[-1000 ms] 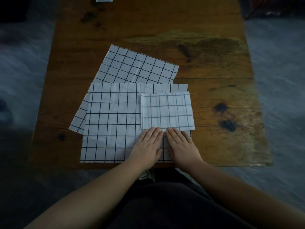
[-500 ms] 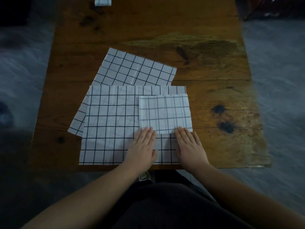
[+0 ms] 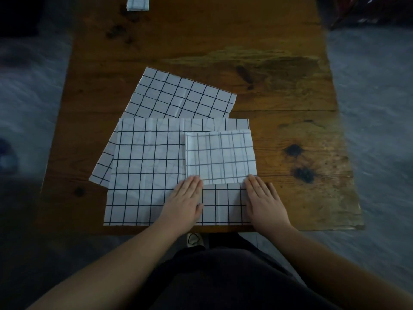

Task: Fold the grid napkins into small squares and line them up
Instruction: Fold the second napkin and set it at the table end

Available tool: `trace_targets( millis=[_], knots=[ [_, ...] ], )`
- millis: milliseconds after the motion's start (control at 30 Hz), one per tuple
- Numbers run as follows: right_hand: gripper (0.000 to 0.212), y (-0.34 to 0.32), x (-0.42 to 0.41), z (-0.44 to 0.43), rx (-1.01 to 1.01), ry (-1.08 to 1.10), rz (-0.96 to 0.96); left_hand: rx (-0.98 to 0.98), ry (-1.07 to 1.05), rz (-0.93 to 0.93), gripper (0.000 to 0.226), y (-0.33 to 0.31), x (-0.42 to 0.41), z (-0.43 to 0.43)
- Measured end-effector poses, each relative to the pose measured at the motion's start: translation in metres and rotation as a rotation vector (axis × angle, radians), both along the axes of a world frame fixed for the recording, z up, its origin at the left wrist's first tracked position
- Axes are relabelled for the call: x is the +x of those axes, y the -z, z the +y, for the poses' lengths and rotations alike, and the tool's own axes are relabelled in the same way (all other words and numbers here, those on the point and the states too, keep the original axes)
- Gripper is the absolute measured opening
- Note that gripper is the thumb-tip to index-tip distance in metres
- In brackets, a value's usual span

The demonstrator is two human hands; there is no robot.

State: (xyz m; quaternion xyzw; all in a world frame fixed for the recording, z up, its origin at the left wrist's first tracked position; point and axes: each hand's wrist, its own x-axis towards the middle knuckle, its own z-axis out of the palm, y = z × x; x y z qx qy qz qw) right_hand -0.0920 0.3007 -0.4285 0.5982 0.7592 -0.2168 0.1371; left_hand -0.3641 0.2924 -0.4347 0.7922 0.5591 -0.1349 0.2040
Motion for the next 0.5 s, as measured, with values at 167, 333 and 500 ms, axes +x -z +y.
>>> trace_targets(
  millis=[167, 333, 500],
  knots=[
    [0.057, -0.001, 0.005, 0.006, 0.108, 0.036, 0.052, -0.011, -0.081, -0.063, 0.062, -0.003, -0.011, 0.003],
    [0.032, -0.005, -0.001, 0.035, 0.199, -0.019, 0.16, 0.01, -0.196, -0.166, 0.058, -0.008, -0.002, 0.013],
    [0.026, -0.009, -0.009, 0.069, 0.062, -0.157, 0.117, 0.049, -0.3, -0.275, 0.05, -0.016, 0.001, 0.027]
  ],
)
